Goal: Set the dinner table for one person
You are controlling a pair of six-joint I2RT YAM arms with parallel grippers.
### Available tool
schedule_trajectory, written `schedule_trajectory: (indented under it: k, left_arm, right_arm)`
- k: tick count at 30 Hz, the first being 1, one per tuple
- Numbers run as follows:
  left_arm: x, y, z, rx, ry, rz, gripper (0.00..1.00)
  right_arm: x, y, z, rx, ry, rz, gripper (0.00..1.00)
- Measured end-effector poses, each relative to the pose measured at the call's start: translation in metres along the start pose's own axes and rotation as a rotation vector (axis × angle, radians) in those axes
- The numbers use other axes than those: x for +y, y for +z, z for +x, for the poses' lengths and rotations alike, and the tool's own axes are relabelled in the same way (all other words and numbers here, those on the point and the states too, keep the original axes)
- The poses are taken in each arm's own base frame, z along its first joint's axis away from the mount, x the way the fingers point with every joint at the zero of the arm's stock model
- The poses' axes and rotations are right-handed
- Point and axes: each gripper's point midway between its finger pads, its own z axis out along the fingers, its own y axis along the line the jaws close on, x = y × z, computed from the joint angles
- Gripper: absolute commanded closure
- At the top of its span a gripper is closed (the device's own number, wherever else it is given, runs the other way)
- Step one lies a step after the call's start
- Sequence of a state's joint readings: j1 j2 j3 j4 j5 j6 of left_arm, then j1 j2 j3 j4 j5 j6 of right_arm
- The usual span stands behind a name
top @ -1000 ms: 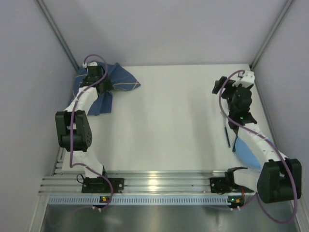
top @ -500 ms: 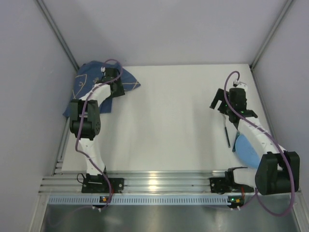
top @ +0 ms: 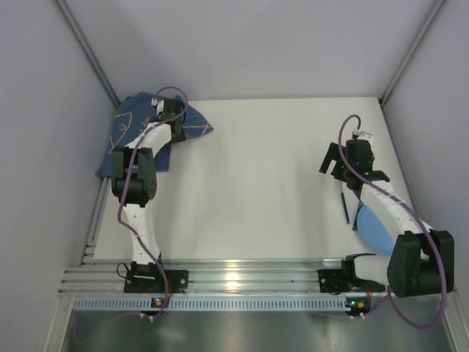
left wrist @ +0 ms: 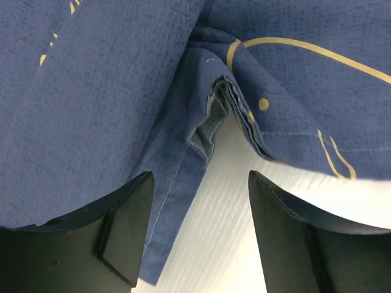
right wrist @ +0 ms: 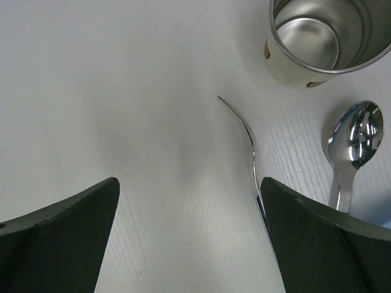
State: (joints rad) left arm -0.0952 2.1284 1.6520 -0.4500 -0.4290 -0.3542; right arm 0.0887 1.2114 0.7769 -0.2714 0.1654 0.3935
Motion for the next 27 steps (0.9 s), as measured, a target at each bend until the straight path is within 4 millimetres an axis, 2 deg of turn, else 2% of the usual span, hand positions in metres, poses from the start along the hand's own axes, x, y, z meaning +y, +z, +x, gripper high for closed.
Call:
schedule_trajectory:
  k: [6,9,10,13,14,16,17,18,19,23,27]
  left_arm:
    - [0.000,0.028,0.009,0.021,0.025,-0.056,0.35]
    - [-0.004,0.035,-0.005,-0.006,0.010,-0.063,0.42]
    - [-0.003,0.038,-0.009,-0.009,0.005,-0.065,0.49]
    - [0.001,0.049,-0.011,-0.006,-0.014,-0.077,0.60]
    - [0.003,0.051,-0.013,-0.005,-0.022,-0.078,0.69]
    - [0.005,0.054,-0.015,-0.004,-0.034,-0.078,0.78]
    - [0.006,0.054,-0.014,-0.001,-0.032,-0.078,0.91]
    - [0.007,0.055,-0.014,0.002,-0.038,-0.075,0.97]
    - [0.007,0.055,-0.013,0.006,-0.040,-0.072,1.00]
    - [0.003,0.055,-0.012,0.015,-0.033,-0.044,1.00]
    - [-0.013,0.046,-0.008,0.039,-0.017,0.022,1.00]
  right_arm:
    - [-0.005,0.013,0.017,0.067,-0.020,0.026,0.00]
    - [-0.005,0.014,0.018,0.070,-0.027,0.027,0.00]
    - [-0.006,0.014,0.018,0.071,-0.029,0.028,0.00]
    - [-0.006,0.014,0.018,0.071,-0.032,0.028,0.00]
    - [-0.006,0.014,0.018,0.071,-0.033,0.028,0.00]
    - [-0.006,0.015,0.018,0.073,-0.039,0.030,0.00]
    - [-0.007,0.015,0.019,0.074,-0.041,0.032,0.00]
    - [-0.007,0.016,0.019,0.077,-0.045,0.034,0.02]
    - [-0.007,0.016,0.020,0.082,-0.049,0.036,0.02]
    - [-0.010,0.016,0.022,0.100,-0.055,0.051,0.03]
    - [-0.013,0.012,0.024,0.123,-0.053,0.072,0.04]
